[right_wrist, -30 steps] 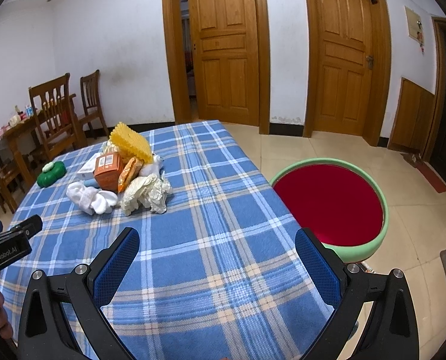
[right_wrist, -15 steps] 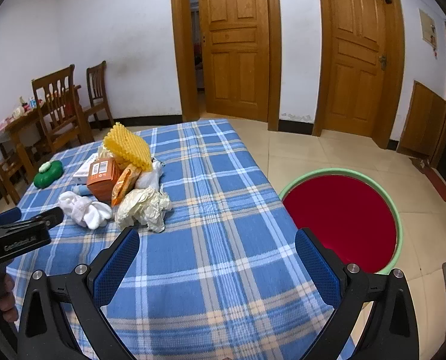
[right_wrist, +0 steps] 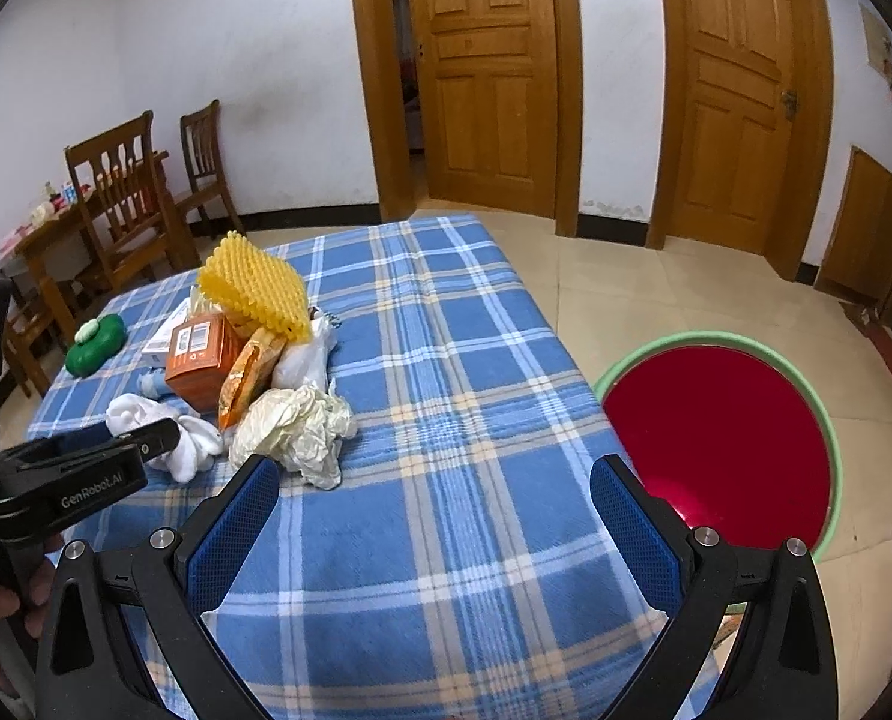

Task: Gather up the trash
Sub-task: 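Grasp the white sock with the left gripper while the right approaches the crumpled bag, then grasp the crumpled white plastic bag with the right gripper and lift it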

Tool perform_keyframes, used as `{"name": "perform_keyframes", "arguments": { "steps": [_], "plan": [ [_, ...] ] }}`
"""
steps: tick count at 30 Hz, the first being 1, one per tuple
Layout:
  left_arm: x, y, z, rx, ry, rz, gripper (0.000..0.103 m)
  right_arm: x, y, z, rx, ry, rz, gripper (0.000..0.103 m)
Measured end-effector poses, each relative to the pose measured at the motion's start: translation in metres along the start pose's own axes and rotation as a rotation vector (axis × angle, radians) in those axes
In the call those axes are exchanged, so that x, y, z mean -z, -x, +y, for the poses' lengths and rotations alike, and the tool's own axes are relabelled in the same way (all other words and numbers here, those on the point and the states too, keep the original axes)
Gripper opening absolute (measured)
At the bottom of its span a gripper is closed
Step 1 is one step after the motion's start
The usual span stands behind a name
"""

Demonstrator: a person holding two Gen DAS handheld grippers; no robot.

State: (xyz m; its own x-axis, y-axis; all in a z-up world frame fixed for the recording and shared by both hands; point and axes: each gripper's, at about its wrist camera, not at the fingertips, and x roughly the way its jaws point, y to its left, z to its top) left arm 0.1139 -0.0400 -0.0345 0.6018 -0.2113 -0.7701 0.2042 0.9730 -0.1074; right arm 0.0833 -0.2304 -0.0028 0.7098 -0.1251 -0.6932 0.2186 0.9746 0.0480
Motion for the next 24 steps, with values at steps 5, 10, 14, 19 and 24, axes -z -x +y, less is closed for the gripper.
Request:
{"name": "perform_keyframes", "arguments": {
  "steps": [5, 10, 14, 19, 24],
  "plan": [
    [-0.001, 0.005, 0.006, 0.026, 0.003, -0.025, 0.033, -0.004, -0.008, 0.006, -0.007, 0.009, 0.020, 0.103],
    [-0.006, 0.012, 0.021, -0.002, 0.026, -0.051, 0.032, -0.009, -0.019, 0.016, -0.020, 0.017, 0.046, 0.103],
    [-0.009, 0.024, 0.036, -0.056, 0.021, -0.104, 0.032, -0.011, -0.031, 0.029, -0.024, 0.031, 0.073, 0.103],
    [-0.009, 0.028, 0.049, -0.079, 0.003, -0.148, 0.032, -0.012, -0.048, 0.046, -0.030, 0.042, 0.114, 0.103],
    [-0.007, 0.022, 0.056, -0.050, -0.008, -0.156, 0.032, -0.013, -0.062, 0.061, -0.013, 0.089, 0.132, 0.103]
  ]
}}
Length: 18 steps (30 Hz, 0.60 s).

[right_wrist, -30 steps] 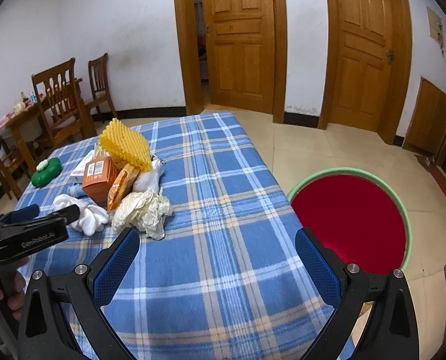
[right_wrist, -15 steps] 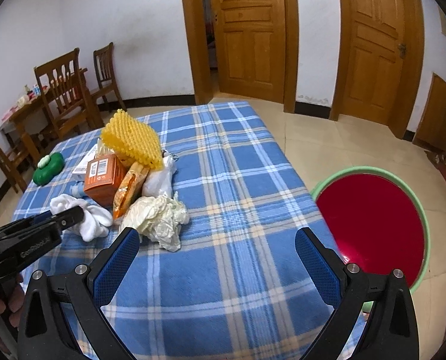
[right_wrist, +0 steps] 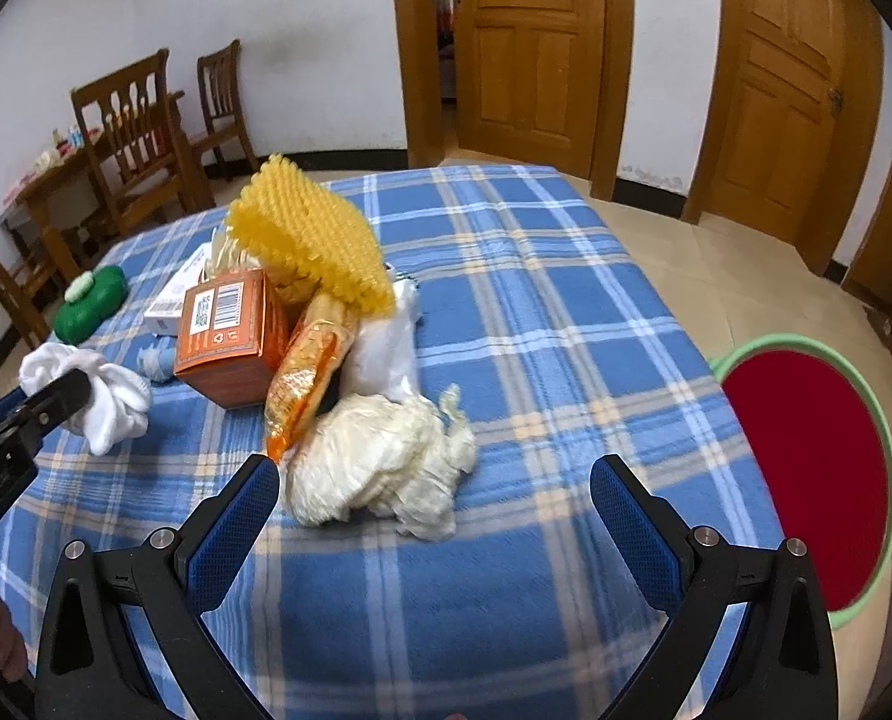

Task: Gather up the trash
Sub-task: 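Grasp the crumpled white plastic bag with the right gripper and lift it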

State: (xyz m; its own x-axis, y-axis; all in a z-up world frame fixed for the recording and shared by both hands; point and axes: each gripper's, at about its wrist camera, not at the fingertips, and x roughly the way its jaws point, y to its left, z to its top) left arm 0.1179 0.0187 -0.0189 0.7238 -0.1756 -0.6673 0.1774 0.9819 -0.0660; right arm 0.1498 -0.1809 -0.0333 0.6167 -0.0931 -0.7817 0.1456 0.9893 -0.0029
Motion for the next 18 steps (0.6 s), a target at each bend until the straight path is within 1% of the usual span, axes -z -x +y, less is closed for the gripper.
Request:
{"name": "perform_keyframes", "arguments": {
  "steps": [4, 5, 6, 7, 9, 11, 12, 13, 15, 18],
  "plan": [
    [0.001, -0.003, 0.004, 0.066, 0.001, 0.024, 0.032, -0.001, -0.009, 0.009, 0.022, 0.028, 0.016, 0.102],
    [0.001, -0.006, 0.004, 0.080, 0.003, 0.034, 0.032, -0.001, -0.011, 0.009, 0.018, 0.023, 0.028, 0.100],
    [0.000, -0.007, 0.005, 0.087, 0.004, 0.040, 0.032, -0.001, -0.013, 0.010, 0.013, 0.018, 0.037, 0.093],
    [-0.001, -0.010, 0.006, 0.094, 0.004, 0.048, 0.032, -0.001, -0.016, 0.009, 0.000, 0.009, 0.052, 0.089],
    [-0.001, -0.013, 0.007, 0.098, 0.003, 0.055, 0.032, 0.000, -0.019, 0.007, -0.023, -0.009, 0.074, 0.071],
    [0.000, -0.015, 0.007, 0.097, 0.006, 0.057, 0.032, 0.000, -0.018, 0.008, -0.014, -0.002, 0.065, 0.063],
    [0.001, -0.015, 0.006, 0.095, 0.007, 0.056, 0.032, 0.001, -0.016, 0.009, -0.014, 0.005, 0.062, 0.051],
    [0.002, -0.015, 0.007, 0.092, 0.009, 0.054, 0.032, 0.002, -0.015, 0.010, -0.018, 0.009, 0.060, 0.047],
    [0.004, -0.011, 0.005, 0.085, 0.013, 0.049, 0.032, 0.004, -0.011, 0.009, -0.044, 0.010, 0.065, 0.043],
    [0.004, -0.003, 0.003, 0.079, 0.021, 0.043, 0.032, 0.005, -0.001, 0.008, -0.063, 0.016, 0.043, 0.040]
  ]
}}
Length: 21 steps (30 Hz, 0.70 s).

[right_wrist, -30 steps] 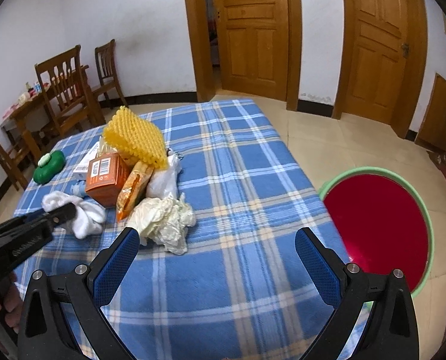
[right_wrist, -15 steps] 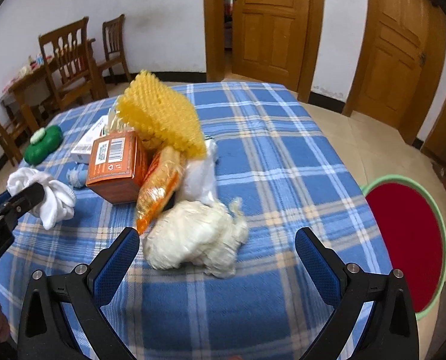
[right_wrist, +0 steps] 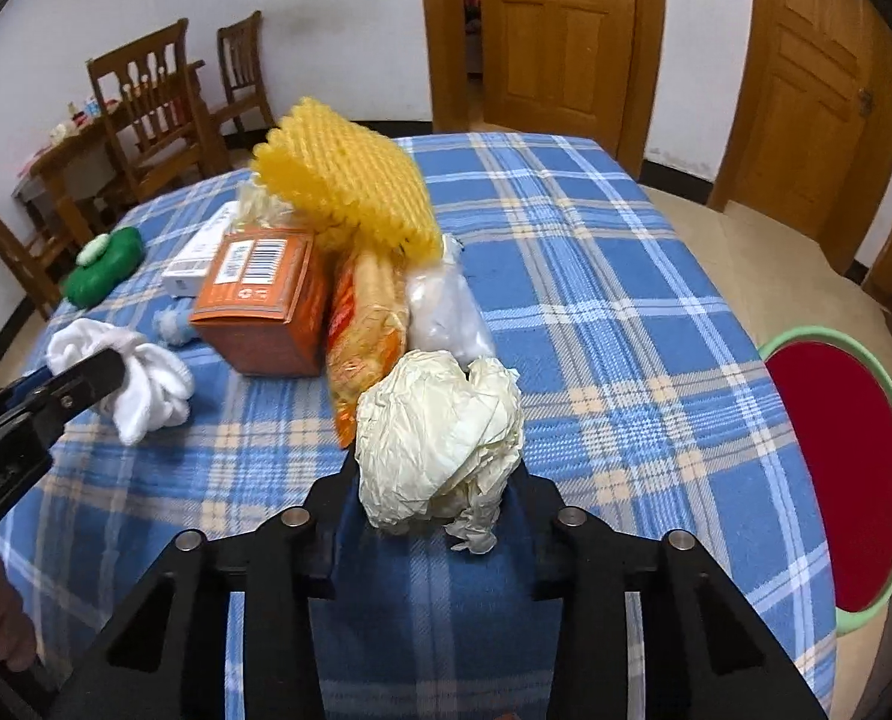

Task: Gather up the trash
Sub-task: 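Grasp the crumpled white plastic bag with the right gripper and lift it, then drop the bag into the red basin with the right gripper while the left drops the sock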

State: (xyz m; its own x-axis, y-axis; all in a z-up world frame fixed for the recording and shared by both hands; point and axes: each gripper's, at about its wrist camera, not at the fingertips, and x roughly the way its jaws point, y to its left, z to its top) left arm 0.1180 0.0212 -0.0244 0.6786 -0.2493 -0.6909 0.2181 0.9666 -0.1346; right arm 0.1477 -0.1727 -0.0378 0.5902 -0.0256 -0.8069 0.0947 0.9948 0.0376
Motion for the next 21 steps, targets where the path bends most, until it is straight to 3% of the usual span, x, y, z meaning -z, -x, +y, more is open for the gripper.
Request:
{"name": "perform_keyframes", "arguments": {
  "steps": [11, 21],
  "plan": [
    [0.006, 0.026, -0.026, 0.023, -0.004, 0.007, 0.032, 0.017, 0.043, -0.017, -0.033, -0.036, -0.076, 0.040],
    [0.004, 0.042, -0.060, 0.070, -0.032, 0.005, 0.032, 0.032, 0.078, -0.066, 0.004, -0.139, -0.128, 0.040]
  ]
}}
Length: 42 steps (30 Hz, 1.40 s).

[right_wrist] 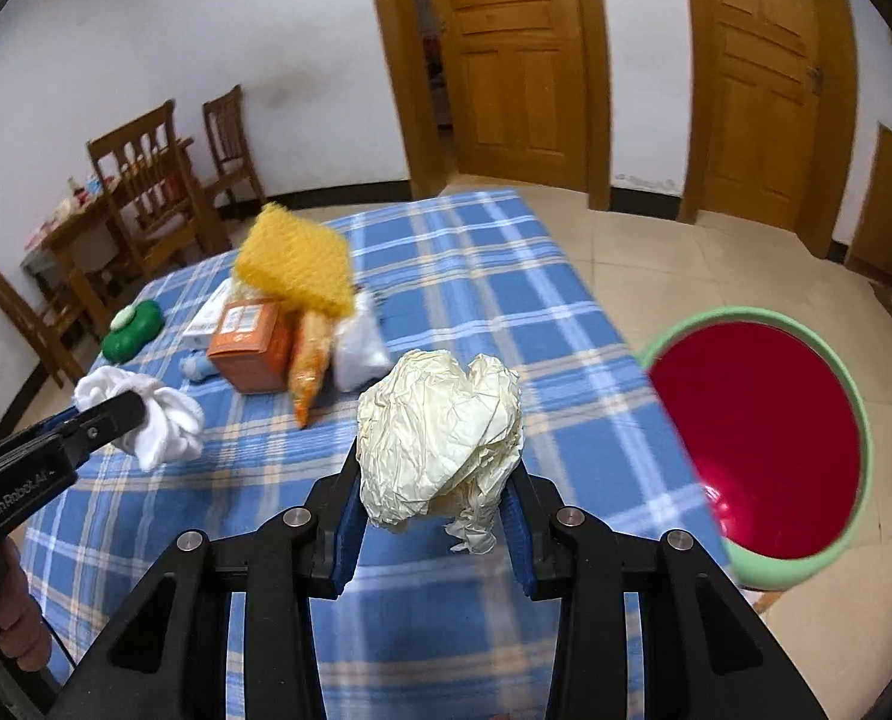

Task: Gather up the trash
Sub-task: 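Drop the bag into the red basin with the right gripper while the left drops the sock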

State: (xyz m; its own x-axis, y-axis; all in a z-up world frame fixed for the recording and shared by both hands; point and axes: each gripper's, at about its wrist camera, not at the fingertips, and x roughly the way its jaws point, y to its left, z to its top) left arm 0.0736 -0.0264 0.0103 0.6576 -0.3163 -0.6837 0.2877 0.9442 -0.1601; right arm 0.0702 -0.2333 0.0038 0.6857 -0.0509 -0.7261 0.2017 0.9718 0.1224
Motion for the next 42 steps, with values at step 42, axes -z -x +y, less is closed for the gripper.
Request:
{"name": "perform_keyframes", "arguments": {
  "steps": [42],
  "plan": [
    [-0.022, -0.082, -0.209, 0.219, -0.337, 0.135, 0.032, 0.026, 0.018, -0.200, 0.247, -0.380, -0.083, 0.077]
  ]
}}
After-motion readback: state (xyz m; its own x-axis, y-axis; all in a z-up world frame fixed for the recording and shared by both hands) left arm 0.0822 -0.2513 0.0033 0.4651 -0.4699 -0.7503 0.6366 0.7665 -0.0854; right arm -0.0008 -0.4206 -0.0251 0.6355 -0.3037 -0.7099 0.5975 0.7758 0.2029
